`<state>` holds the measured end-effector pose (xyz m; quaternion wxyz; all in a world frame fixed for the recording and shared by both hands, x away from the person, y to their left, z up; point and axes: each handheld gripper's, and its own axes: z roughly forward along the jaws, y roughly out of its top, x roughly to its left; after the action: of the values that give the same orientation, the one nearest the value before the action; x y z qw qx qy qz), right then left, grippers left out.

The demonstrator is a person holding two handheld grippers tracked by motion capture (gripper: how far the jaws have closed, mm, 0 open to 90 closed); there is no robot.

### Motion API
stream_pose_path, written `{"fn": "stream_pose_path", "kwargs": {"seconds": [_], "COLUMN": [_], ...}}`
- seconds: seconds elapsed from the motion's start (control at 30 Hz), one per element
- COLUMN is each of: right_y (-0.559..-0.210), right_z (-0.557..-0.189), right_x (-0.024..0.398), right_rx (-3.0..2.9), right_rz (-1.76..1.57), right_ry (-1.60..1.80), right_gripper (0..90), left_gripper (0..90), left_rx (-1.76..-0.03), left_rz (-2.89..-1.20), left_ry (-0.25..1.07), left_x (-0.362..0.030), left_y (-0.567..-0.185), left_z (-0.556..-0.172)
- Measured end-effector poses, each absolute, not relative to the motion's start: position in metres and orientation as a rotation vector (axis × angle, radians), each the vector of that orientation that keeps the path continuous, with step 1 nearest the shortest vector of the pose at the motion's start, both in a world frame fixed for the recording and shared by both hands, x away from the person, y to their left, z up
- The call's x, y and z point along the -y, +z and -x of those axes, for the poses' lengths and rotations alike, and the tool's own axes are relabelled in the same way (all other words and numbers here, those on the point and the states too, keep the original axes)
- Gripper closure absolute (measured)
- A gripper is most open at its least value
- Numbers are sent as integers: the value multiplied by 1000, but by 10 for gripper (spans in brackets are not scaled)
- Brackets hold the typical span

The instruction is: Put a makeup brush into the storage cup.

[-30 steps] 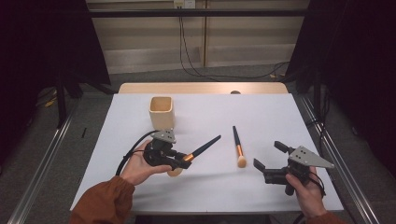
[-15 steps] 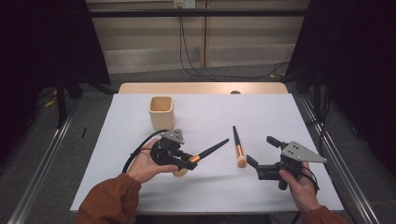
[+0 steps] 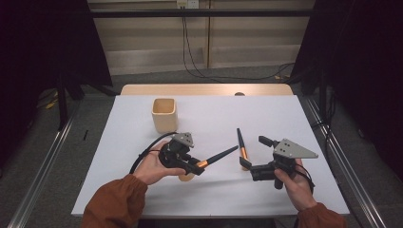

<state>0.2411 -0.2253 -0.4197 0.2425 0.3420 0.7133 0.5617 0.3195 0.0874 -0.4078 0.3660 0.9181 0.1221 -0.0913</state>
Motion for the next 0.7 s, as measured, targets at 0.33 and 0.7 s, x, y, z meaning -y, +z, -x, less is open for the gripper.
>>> {"fn": "stream_pose_path", "kwargs": {"seconds": [0.33, 0.7], "right_y": [-415, -414], "right_z": [-249, -257], "right_x": [217, 207], "right_rx": [-2061, -2237], "right_rz": [-900, -853], "right_ry": [1532, 1496], "right_gripper": [0, 1], "left_gripper": [667, 667], "left_rx": [-300, -276], "left_rz": [-2421, -2487], "left_ry": [-273, -283], "left_x": [-83, -75], "left_y": [-407, -401], "left_z": [-324, -326]}}
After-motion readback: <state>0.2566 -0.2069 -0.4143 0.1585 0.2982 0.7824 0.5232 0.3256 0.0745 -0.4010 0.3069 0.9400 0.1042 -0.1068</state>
